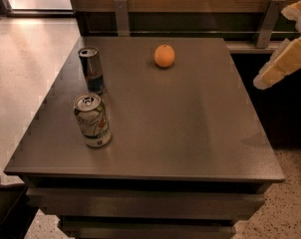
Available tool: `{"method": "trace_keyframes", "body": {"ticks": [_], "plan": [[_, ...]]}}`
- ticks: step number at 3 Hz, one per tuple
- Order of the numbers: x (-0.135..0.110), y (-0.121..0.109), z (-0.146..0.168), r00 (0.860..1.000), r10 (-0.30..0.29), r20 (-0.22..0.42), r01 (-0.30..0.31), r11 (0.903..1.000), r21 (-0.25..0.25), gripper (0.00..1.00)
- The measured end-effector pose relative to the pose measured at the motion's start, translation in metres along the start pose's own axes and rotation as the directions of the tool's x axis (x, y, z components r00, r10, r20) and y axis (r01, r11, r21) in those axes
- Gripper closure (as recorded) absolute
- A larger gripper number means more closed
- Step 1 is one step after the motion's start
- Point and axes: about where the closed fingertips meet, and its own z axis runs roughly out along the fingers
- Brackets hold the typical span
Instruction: Pick orange
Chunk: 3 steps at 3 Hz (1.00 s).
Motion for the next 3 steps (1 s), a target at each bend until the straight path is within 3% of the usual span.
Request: {"method": "trace_keyframes", "body": {"ticks": [1,2,3], "plan": [[-0.017,-0.025,0.033,0.983,0.095,0.159,-0.098,0.9952,0.01,0.0],[-0.043,-0.035,0.07,0.952,0.169,0.254,-0.163,0.9857,-0.043,0.0],[-0.08,-0.039,0.105,0.923,0.219,0.317,-0.191,0.9746,-0.118,0.0]]}}
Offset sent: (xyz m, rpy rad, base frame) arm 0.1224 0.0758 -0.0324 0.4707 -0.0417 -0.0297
